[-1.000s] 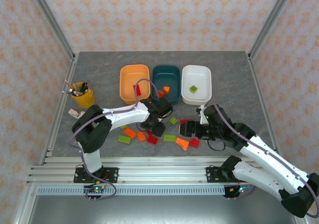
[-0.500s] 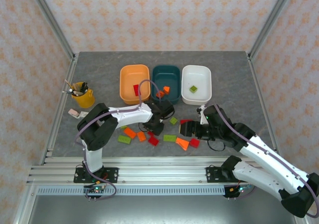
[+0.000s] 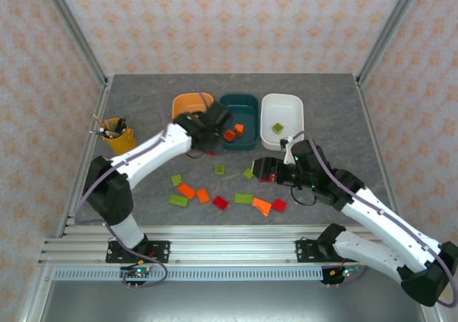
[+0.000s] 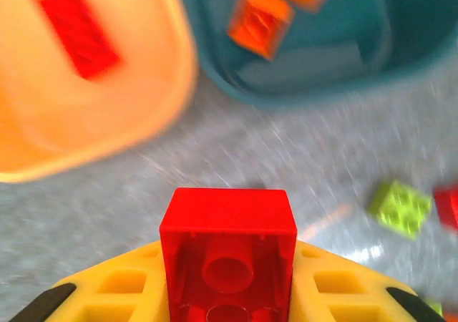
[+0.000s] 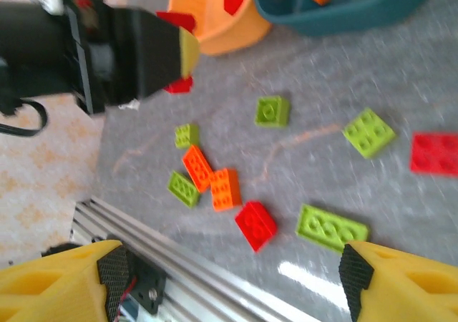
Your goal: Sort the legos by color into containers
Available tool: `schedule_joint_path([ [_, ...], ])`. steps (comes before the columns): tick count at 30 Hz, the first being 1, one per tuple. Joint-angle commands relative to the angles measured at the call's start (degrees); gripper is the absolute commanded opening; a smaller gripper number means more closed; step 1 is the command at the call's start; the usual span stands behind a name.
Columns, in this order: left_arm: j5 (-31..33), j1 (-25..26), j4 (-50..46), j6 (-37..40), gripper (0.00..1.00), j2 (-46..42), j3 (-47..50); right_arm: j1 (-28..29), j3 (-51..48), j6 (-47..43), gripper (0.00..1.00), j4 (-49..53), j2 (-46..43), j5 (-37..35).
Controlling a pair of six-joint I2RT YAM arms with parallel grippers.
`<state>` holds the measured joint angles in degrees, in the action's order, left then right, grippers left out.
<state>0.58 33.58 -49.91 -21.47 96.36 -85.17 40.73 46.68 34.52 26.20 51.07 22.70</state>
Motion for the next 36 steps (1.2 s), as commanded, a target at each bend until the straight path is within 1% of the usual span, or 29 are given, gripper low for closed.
schedule_joint_path([
  [1, 3.0, -6.3, -6.7, -3.0, 0.26, 3.3, -5.1, 0.1, 2.7, 2.3, 0.81, -15.1, 6.2, -3.1],
  [4, 5.2, -10.3, -10.3, -4.1, 0.26, 10.0, -12.5, 0.1, 7.8, 2.7, 0.82, -20.2, 13.7, -3.7],
  [7, 7.2, -12.8, -13.2, -5.7, 0.26, 17.7, -18.9, 0.1, 14.3, 1.3, 0.81, -20.2, 21.0, -2.9],
  [10, 7.1, -14.9, -14.4, -7.9, 0.26, 23.8, -23.2, 0.0, 17.8, 0.8, 0.81, -19.8, 25.3, -2.3],
  [15, 7.1, -16.6, -15.7, -8.8, 0.28, 32.0, -28.4, 0.0, 17.9, 1.7, 0.82, -21.5, 28.4, -0.3],
  [16, 6.4, -16.9, -15.4, -10.3, 0.29, 33.1, -29.0, -0.1, 17.6, 1.8, 0.82, -21.8, 28.6, -0.2],
  [19, 6.2, -17.1, -15.3, -10.3, 0.32, 35.4, -30.8, -0.2, 17.3, 2.1, 0.82, -22.0, 28.8, 0.2],
  [21, 5.7, -17.1, -15.4, -10.1, 0.37, 36.5, -31.8, -0.3, 17.2, 2.0, 0.82, -21.6, 28.7, 0.5],
  [23, 5.6, -17.1, -15.9, -10.0, 0.44, 37.0, -32.7, -0.4, 17.1, 1.8, 0.82, -21.0, 28.6, 0.4],
  [25, 5.6, -17.1, -16.0, -10.0, 0.53, 36.5, -33.2, -0.5, 17.2, 1.2, 0.82, -19.8, 28.5, 0.2],
  [27, 5.9, -17.1, -16.2, -10.0, 0.56, 35.2, -33.4, -0.5, 17.5, -0.1, 0.82, -17.9, 28.5, -0.3],
  [32, 6.5, -17.1, -16.9, -10.8, 0.59, 29.2, -33.3, -0.4, 17.6, -3.9, 0.81, -13.6, 28.3, -1.6],
  [34, 5.8, -17.1, -16.1, -11.8, 0.61, 24.9, -31.4, 0.6, 18.7, -6.9, 0.80, -10.4, 28.7, -3.6],
  [36, 4.8, -17.0, -14.9, -12.9, 0.64, 20.0, -28.8, 2.7, 21.7, -11.9, 0.79, -5.2, 30.3, -6.6],
])
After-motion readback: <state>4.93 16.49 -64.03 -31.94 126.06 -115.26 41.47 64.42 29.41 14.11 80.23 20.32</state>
